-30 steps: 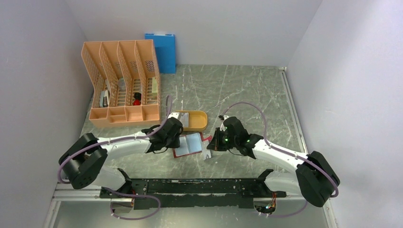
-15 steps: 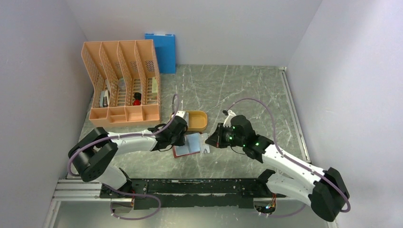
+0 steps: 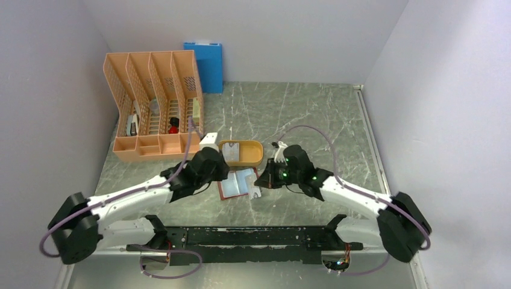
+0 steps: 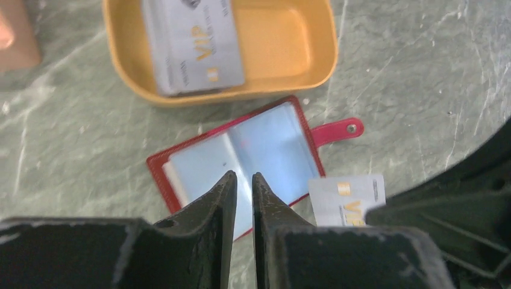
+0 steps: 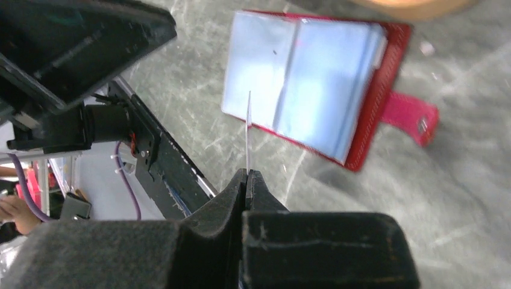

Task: Put the credit cards into the card holder
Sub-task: Insert the credit card into the card holder.

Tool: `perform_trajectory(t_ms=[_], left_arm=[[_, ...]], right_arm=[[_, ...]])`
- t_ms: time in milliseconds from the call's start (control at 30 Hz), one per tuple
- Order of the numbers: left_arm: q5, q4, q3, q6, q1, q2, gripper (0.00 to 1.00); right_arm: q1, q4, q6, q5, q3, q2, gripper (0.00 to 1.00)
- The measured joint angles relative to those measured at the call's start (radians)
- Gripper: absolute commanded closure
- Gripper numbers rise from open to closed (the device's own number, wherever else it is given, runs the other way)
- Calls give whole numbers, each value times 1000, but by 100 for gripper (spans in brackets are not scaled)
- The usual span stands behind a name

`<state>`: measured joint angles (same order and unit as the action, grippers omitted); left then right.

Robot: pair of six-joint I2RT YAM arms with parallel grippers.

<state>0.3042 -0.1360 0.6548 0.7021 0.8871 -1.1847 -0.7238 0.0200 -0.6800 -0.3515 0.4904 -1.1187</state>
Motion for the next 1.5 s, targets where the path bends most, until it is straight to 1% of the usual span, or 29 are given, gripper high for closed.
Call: perform_trajectory(t_ms=[67, 167, 300, 433, 567, 933, 1500], left_arm=[[14, -20, -48, 45, -1, 78, 81], [14, -42, -146, 105, -8, 119, 82], [-4, -80, -232, 152, -23, 97, 83], [-26, -77, -243, 165, -44, 53, 85], [-46, -48, -243, 167, -57, 26, 86], [-67, -26, -243, 166, -62, 18, 87], [-69, -17, -247, 166, -62, 16, 88]], right_arm=[[-5, 21, 28, -22, 48, -79, 100], [-9, 72, 63, -61, 121, -196, 100], [-11, 138, 90, -87, 143, -287, 100], [-11, 163, 111, -85, 169, -387, 100], [-11, 171, 117, -66, 182, -441, 100], [-11, 197, 69, -32, 184, -479, 100], [-10, 223, -59, -23, 184, -533, 100]])
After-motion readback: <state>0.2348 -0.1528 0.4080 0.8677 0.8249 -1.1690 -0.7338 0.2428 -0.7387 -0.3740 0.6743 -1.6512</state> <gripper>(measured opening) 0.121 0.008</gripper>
